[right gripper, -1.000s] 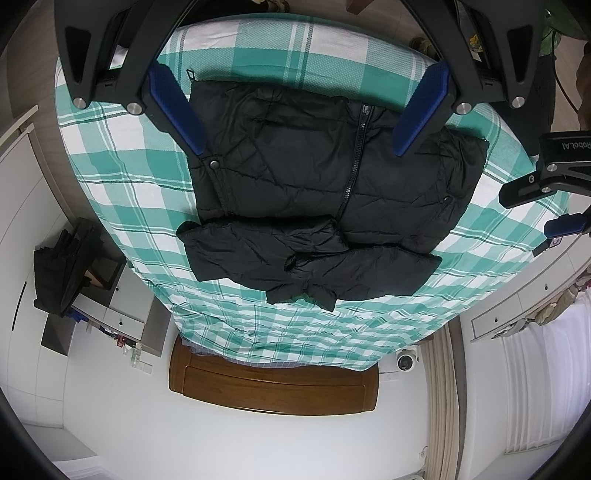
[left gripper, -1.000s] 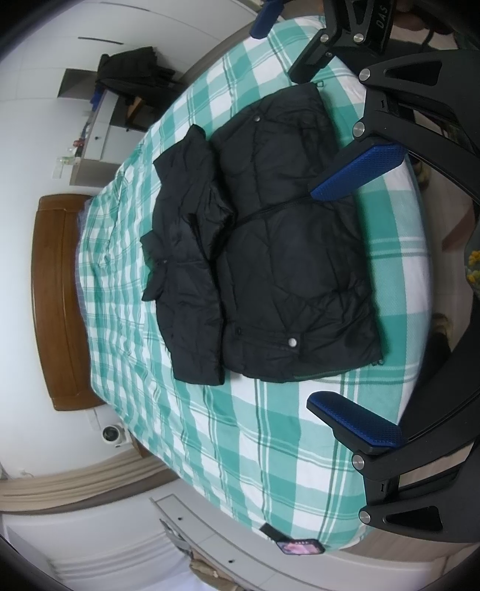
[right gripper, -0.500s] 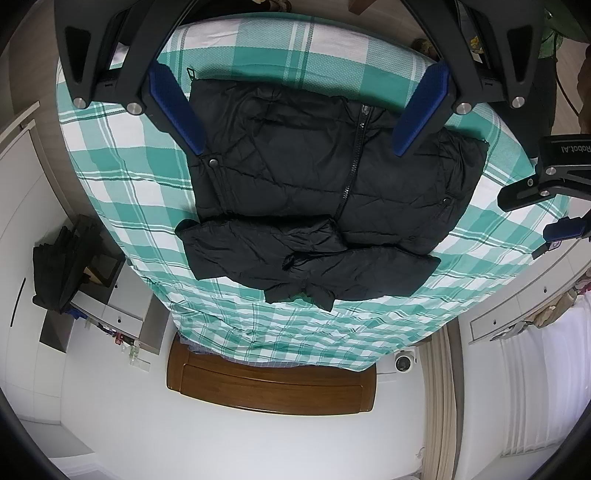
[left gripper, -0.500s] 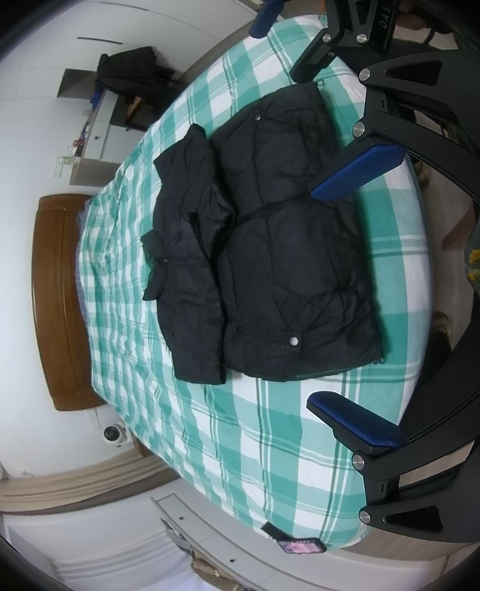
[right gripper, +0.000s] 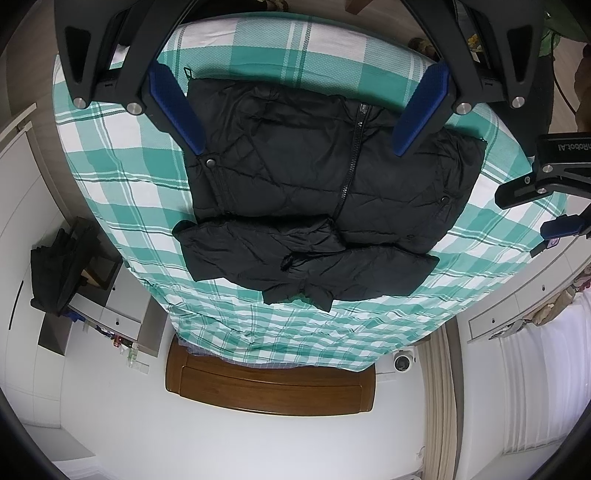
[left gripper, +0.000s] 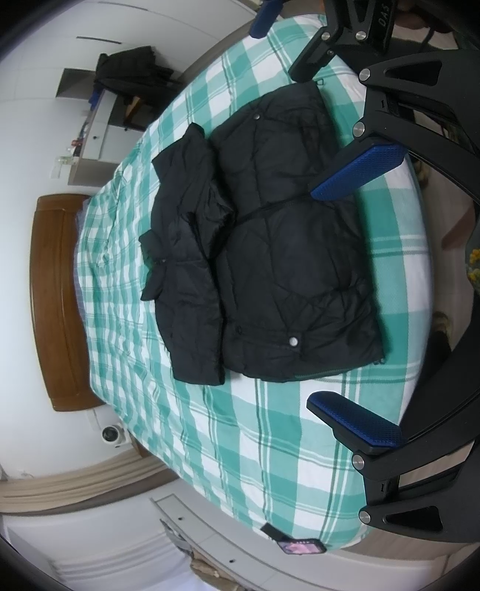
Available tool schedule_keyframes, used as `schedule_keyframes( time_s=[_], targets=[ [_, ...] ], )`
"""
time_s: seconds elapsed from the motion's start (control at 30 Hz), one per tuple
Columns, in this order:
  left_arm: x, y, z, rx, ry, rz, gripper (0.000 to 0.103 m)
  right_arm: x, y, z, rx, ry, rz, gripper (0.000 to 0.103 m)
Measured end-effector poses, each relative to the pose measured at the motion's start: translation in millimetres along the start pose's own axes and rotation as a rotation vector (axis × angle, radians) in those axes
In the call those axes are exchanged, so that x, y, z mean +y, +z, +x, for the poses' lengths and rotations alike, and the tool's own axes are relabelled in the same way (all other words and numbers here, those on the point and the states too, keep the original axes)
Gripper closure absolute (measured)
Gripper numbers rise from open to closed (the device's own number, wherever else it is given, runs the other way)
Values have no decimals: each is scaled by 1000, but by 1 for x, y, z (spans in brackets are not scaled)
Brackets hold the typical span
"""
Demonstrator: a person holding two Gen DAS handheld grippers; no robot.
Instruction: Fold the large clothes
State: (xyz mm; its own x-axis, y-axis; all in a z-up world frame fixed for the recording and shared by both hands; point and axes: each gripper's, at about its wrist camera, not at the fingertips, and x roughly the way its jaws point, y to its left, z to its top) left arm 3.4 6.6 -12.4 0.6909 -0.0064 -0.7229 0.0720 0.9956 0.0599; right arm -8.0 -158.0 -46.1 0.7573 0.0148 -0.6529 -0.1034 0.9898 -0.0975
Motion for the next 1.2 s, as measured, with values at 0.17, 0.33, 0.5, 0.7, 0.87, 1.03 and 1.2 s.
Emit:
schedule_keyframes(
  time_s=[0.17, 0.33, 0.5, 0.7, 0.87, 1.03, 1.2],
  targets=[
    [0, 0, 0, 2, 0, -1, 0, 0, 0, 1, 1, -1, 3, 0],
    [2, -1, 4, 13, -1, -3, 0, 2, -1, 1, -1, -8, 0, 0],
    [2, -2, 5, 17, -2, -6, 0, 3, -2, 2, 1, -2, -3, 0],
    [15, -2, 6, 13, 13, -32, 0, 2, -1, 2, -34, 20, -40, 0],
    [31, -3, 10, 32, 31, -83, 0, -15, 9, 18, -73, 50, -94, 0],
    [37, -7, 11, 44, 38, -106, 0, -3, 28, 74, -51, 59, -307, 0],
    [38, -10, 13, 58, 42, -111, 0, 31, 58, 138, -37, 171, -482, 0]
  ],
)
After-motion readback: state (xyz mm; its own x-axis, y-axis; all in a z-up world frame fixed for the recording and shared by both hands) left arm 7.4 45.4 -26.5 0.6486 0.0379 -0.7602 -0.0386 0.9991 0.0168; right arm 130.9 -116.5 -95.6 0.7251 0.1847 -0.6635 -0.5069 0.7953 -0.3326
